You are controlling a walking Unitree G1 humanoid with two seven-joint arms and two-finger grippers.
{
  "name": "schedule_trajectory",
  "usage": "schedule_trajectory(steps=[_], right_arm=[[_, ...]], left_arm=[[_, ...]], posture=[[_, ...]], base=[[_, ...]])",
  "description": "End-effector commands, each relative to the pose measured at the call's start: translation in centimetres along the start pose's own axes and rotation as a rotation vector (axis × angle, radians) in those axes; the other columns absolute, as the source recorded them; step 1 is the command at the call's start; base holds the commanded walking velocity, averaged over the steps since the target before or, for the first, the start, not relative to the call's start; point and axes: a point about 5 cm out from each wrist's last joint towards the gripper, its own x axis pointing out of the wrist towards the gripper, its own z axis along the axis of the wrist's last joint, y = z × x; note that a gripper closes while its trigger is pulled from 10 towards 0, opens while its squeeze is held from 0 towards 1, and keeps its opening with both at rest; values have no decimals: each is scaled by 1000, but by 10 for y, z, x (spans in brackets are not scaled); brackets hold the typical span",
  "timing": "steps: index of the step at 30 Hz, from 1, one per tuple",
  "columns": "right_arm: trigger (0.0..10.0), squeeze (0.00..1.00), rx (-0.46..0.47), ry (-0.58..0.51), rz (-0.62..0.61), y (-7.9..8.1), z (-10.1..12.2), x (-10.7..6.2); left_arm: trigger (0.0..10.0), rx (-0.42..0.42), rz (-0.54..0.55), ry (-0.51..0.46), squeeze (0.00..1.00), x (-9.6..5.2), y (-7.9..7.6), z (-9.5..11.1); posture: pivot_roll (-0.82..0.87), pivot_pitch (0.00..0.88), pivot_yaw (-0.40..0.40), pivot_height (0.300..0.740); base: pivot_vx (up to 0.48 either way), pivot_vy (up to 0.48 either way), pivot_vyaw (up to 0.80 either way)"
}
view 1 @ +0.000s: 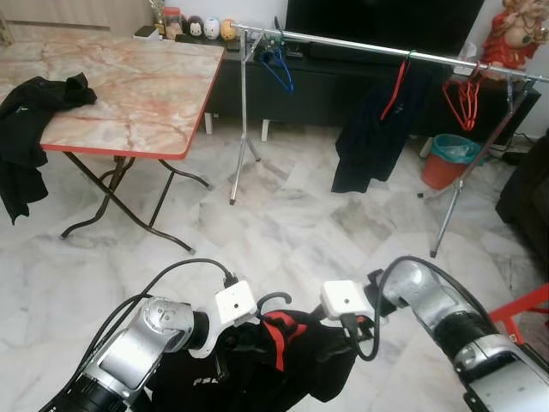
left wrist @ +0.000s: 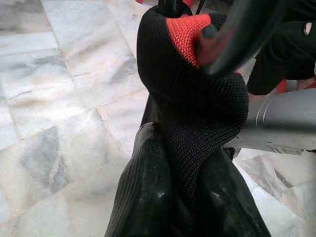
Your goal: Hang hanger
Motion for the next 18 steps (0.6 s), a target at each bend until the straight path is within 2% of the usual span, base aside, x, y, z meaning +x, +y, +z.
schedule_trajectory(steps=[1,5,11,14,15,16,18], right_arm=[[10000,1000,17,-9,-53,-2,-3,-13],[10000,1000,49,-57,-115,-3,-5,-22],[10000,1000,47,-141,-190,-5,1,-22],[10000,1000,62,-227,-353,-18,11,-22],[10000,659,63,-244,-395,-21,12,-23],[10000,0,74,-258,-445,-23,12,-23],[10000,0,107,-300,-587,-29,12,-26]], left_arm=[[0,5,42,-10,0,-4,5,-1],[0,-17,89,-8,0,-9,10,-7],[0,-35,103,-6,0,-11,10,-13],[0,-34,128,-23,0,-10,11,-12],[0,-46,150,-32,0,-10,13,-12],[0,-53,172,-40,0,-10,15,-12],[0,-66,267,-55,0,-11,23,-15]], posture=[[174,0,-77,740],[171,0,-74,740],[162,0,-70,740],[164,0,-71,740],[164,0,-71,740],[162,0,-72,740],[159,0,-71,740]], base=[[0,0,0],[0,0,0],[0,0,0],[0,0,0],[0,0,0],[0,0,0],[0,0,0]])
